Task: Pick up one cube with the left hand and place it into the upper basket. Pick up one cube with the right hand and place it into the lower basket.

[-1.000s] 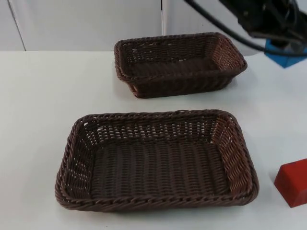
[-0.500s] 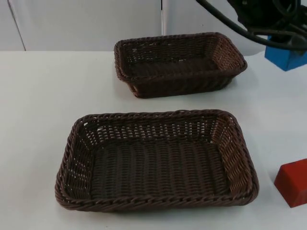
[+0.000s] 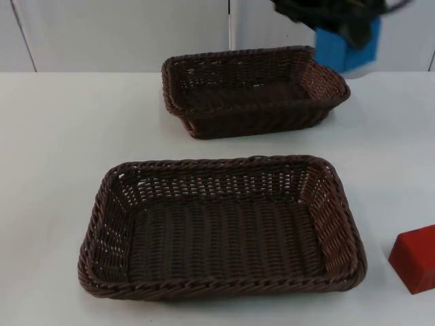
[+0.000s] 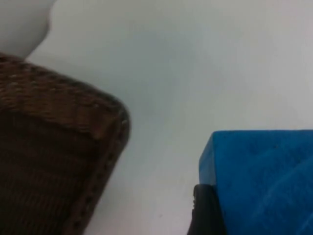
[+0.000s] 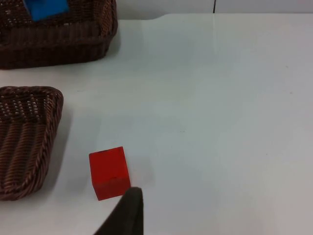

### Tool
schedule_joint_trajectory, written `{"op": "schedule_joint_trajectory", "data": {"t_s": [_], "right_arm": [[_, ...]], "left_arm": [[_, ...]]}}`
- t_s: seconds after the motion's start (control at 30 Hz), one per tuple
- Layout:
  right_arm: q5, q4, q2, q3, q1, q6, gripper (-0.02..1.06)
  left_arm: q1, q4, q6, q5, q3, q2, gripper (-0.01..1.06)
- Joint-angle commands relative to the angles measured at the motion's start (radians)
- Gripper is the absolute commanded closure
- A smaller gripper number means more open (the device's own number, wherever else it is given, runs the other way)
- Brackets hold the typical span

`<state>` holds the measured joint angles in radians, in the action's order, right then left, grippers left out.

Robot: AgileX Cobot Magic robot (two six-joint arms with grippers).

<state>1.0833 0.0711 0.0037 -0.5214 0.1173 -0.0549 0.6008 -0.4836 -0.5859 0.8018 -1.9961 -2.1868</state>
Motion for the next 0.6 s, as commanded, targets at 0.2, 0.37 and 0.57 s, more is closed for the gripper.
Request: {"op": "schedule_joint_trajectory", "data": {"t_s": [0.2, 0.37, 0.57], "right_arm": [[-0.005, -0.003, -0.004, 0.005, -0.004, 0.003, -0.01], [-0.005, -0.003, -0.004, 0.005, -0.004, 0.003, -0.01], [-0.005, -0.003, -0.004, 0.005, -0.004, 0.003, -0.01]], "left_arm": [[-0.118, 0.000, 0.036, 0.073, -0.003, 0.053, 1.05], [-0.174, 0.000, 0.066, 0.086, -0.003, 0.053, 1.05], [-0.205, 0.013, 0.096, 0.083, -0.003, 0.053, 1.05]]}}
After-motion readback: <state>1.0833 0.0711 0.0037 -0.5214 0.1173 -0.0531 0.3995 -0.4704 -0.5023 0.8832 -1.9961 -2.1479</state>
